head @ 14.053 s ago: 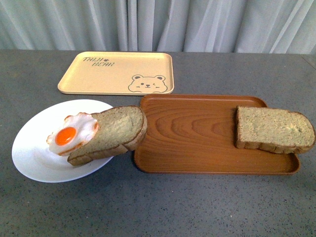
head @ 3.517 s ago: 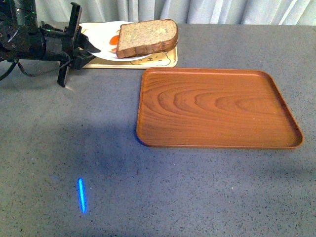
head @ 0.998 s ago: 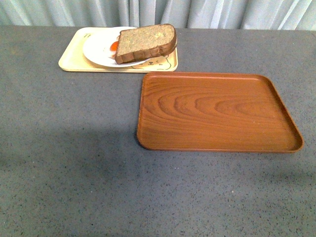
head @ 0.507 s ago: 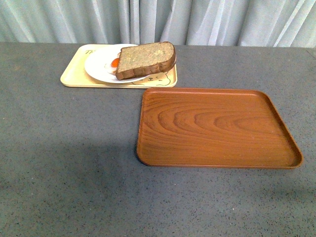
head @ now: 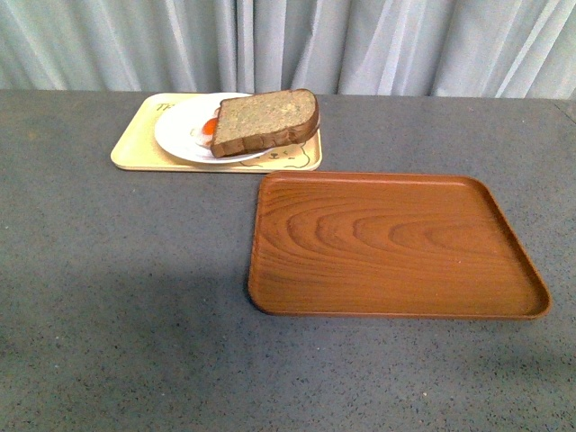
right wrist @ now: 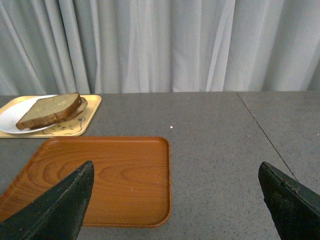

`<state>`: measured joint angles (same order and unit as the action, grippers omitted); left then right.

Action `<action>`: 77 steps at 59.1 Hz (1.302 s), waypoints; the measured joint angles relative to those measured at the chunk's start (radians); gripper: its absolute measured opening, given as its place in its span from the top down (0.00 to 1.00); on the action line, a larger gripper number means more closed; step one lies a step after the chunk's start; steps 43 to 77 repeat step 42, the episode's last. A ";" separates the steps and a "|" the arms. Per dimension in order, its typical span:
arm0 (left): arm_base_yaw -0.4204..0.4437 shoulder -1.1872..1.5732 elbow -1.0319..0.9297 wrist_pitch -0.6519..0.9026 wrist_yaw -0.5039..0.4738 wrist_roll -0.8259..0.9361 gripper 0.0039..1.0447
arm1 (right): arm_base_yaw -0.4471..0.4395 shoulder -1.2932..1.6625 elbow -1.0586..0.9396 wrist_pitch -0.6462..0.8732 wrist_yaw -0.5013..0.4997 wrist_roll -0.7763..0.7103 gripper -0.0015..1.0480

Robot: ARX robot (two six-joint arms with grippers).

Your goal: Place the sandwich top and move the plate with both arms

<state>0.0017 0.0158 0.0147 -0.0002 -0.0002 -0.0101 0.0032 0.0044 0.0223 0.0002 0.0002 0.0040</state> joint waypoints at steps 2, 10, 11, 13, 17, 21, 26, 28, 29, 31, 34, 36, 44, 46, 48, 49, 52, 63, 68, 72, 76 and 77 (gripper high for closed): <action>0.000 0.000 0.000 0.000 0.000 0.000 0.47 | 0.000 0.000 0.000 0.000 0.000 0.000 0.09; 0.000 0.000 0.000 0.000 0.000 0.000 0.22 | 0.000 0.000 0.000 0.000 0.000 0.000 0.09; 0.000 0.000 0.000 0.000 0.000 0.000 0.18 | 0.000 0.000 0.000 0.000 0.000 0.000 0.09; 0.000 0.000 0.000 0.000 0.000 0.000 0.11 | 0.000 0.000 0.000 0.000 0.000 0.000 0.09; 0.000 0.000 0.000 0.000 0.000 0.002 0.07 | 0.000 0.000 0.000 0.000 0.000 0.000 0.09; 0.000 0.000 0.000 0.000 0.000 0.002 0.09 | 0.000 0.000 0.000 0.000 0.000 0.000 0.09; 0.000 0.000 0.000 0.000 0.000 0.002 0.08 | 0.000 0.000 0.000 0.000 0.000 0.000 0.09; 0.000 0.000 0.000 0.000 0.000 0.002 0.08 | 0.000 0.000 0.000 0.000 0.000 0.000 0.09; 0.000 0.000 0.000 0.000 0.000 0.002 0.08 | 0.000 0.000 0.000 0.000 0.000 0.000 0.09; 0.000 0.000 0.000 0.000 0.000 0.002 0.08 | 0.000 0.000 0.000 0.000 0.000 0.000 0.09; 0.000 0.000 0.000 0.000 0.000 0.002 0.08 | 0.000 0.000 0.000 0.000 0.000 0.000 0.09; 0.000 0.000 0.000 0.000 0.000 0.002 0.08 | 0.000 0.000 0.000 0.000 0.000 0.000 0.09; 0.000 0.000 0.000 0.000 0.000 0.002 0.08 | 0.000 0.000 0.000 0.000 0.000 0.000 0.09; 0.000 0.000 0.000 0.000 0.000 0.002 0.08 | 0.000 0.000 0.000 0.000 0.000 0.000 0.09; 0.000 0.000 0.000 0.000 0.000 0.002 0.08 | 0.000 0.000 0.000 0.000 0.000 0.000 0.09; 0.000 0.000 0.000 0.000 0.000 0.002 0.08 | 0.000 0.000 0.000 0.000 0.000 0.000 0.09; 0.000 0.000 0.000 0.000 0.000 0.002 0.08 | 0.000 0.000 0.000 0.000 0.000 0.000 0.09; 0.000 0.000 0.000 0.000 0.000 0.002 0.08 | 0.000 0.000 0.000 0.000 0.000 0.000 0.09; 0.000 0.000 0.000 0.000 0.000 0.002 0.08 | 0.000 0.000 0.000 0.000 0.000 0.000 0.09; 0.000 0.000 0.000 0.000 0.000 0.002 0.08 | 0.000 0.000 0.000 0.000 0.000 0.000 0.09; 0.000 0.000 0.000 0.000 0.000 0.002 0.08 | 0.000 0.000 0.000 0.000 0.000 0.000 0.09; 0.000 0.000 0.000 0.000 0.000 0.002 0.08 | 0.000 0.000 0.000 0.000 0.000 0.000 0.09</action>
